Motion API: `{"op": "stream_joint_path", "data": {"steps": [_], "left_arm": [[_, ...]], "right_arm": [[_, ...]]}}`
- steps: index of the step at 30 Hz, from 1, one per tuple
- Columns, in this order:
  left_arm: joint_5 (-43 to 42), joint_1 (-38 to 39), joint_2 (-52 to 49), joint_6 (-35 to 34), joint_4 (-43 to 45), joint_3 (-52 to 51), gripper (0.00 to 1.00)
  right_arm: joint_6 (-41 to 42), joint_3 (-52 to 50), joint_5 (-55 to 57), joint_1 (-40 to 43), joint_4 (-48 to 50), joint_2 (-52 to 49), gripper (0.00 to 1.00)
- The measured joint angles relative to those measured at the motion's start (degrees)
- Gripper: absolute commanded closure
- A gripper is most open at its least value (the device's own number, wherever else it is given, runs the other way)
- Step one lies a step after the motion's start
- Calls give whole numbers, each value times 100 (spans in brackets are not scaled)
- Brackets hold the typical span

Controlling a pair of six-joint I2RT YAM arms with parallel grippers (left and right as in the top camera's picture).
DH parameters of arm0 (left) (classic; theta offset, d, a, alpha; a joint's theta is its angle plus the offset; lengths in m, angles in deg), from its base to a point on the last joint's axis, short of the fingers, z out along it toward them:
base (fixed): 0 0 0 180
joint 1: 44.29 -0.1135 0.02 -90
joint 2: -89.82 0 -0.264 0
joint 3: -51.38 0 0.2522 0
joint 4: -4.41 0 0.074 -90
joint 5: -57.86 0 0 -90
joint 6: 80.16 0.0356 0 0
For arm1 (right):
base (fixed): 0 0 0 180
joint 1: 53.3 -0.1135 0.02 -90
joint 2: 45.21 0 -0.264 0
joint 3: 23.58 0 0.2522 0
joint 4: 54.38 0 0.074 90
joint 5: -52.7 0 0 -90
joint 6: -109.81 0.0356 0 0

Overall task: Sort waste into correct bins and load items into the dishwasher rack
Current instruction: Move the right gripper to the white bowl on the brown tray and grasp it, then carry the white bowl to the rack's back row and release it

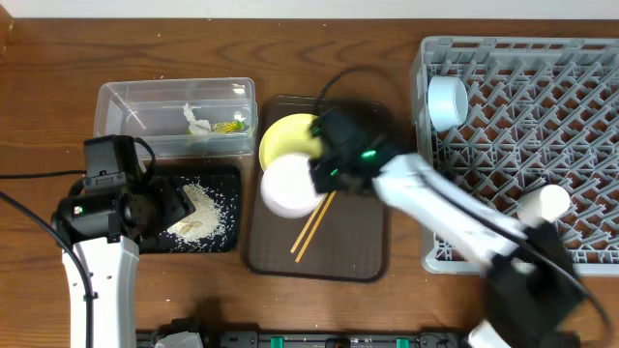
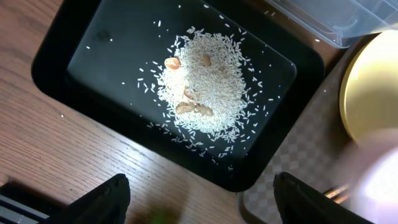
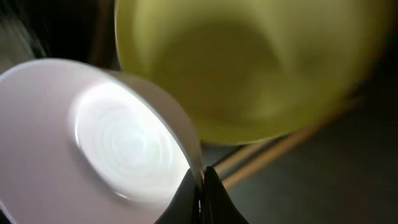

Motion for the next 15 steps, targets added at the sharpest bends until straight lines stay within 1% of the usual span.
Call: {"op": "stream_joint_path", "data": {"steps": [4, 7, 11, 14, 15], "left_arm": [[0, 0, 0, 0, 0, 0, 23], [0, 0, 0, 0, 0, 0, 23], [0, 0, 0, 0, -2, 0, 23], [0, -2, 0, 0, 4, 0, 23], [0, 0, 0, 0, 0, 0, 23]], "right_arm": [[-293, 31, 737, 686, -79, 1027, 99], [-625, 74, 1694, 1305, -39, 1582, 99], [-1207, 81, 3010, 2006, 404, 1797, 99], [-1827, 81, 3877, 2509, 960, 1779, 99], [-2164, 81, 4205, 2726, 1239, 1766, 99]]}}
